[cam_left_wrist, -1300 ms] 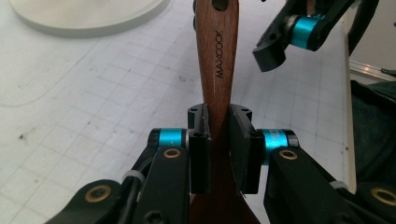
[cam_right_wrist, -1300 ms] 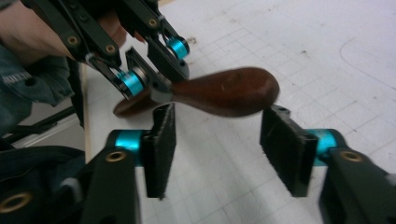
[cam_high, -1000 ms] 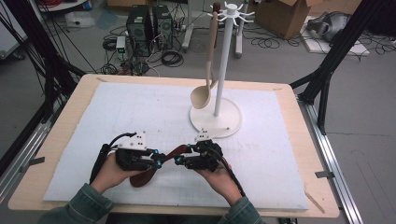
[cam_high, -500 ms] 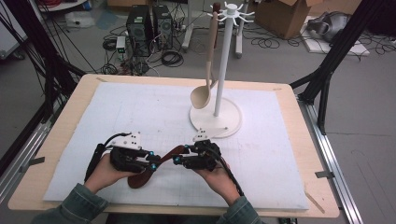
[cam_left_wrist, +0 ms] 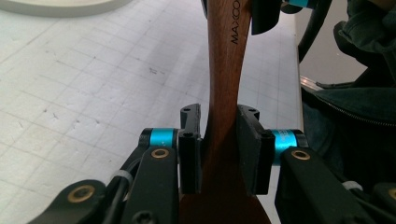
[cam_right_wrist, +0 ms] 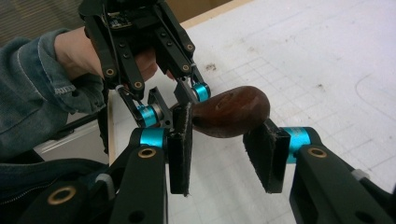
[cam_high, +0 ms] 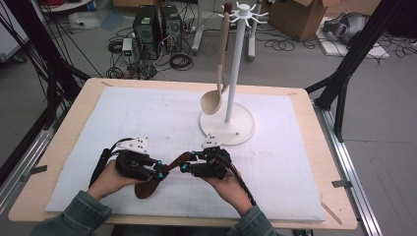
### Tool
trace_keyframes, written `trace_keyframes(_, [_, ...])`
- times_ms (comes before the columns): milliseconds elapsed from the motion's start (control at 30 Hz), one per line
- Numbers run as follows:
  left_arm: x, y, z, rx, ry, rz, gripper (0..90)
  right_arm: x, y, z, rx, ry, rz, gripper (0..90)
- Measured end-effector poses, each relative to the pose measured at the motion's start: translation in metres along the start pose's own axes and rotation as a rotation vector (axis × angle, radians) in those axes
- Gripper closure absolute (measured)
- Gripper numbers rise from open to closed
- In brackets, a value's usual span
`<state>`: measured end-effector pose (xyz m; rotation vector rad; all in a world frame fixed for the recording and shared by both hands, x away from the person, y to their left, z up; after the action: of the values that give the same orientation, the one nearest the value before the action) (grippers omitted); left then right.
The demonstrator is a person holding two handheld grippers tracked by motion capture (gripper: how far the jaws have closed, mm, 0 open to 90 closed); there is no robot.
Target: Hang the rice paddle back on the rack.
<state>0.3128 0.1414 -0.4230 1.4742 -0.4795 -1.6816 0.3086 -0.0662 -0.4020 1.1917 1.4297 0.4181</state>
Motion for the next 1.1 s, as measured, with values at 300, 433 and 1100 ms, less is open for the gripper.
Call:
trace_keyframes(300, [-0.001,0.012,0.004,0.005,0.015,0.046,73.3,-0.005,0.015,-0.005,-0.003,0.005,0.042,62.1])
trace_keyframes(433, [0.000,0.017,0.005,0.014,0.032,0.063,73.6,-0.007,0.019,-0.005,-0.003,0.005,0.048,63.4])
trace_keyframes(1100, [-0.006,0.025,0.007,0.021,0.006,0.118,70.1,-0.020,0.036,-0.011,-0.039,0.070,0.060,77.0])
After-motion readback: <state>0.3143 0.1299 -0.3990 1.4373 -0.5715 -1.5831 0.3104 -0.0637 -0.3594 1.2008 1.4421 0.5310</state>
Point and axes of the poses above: each handheld gripper's, and its own axes: x roughly forward along the jaws, y roughly out of its top, z roughly to its right, the point moved 4 cm from there along x, roughly forward along the jaws, and after that the axes turned 6 degrees about -z, right-handed, at the moved point
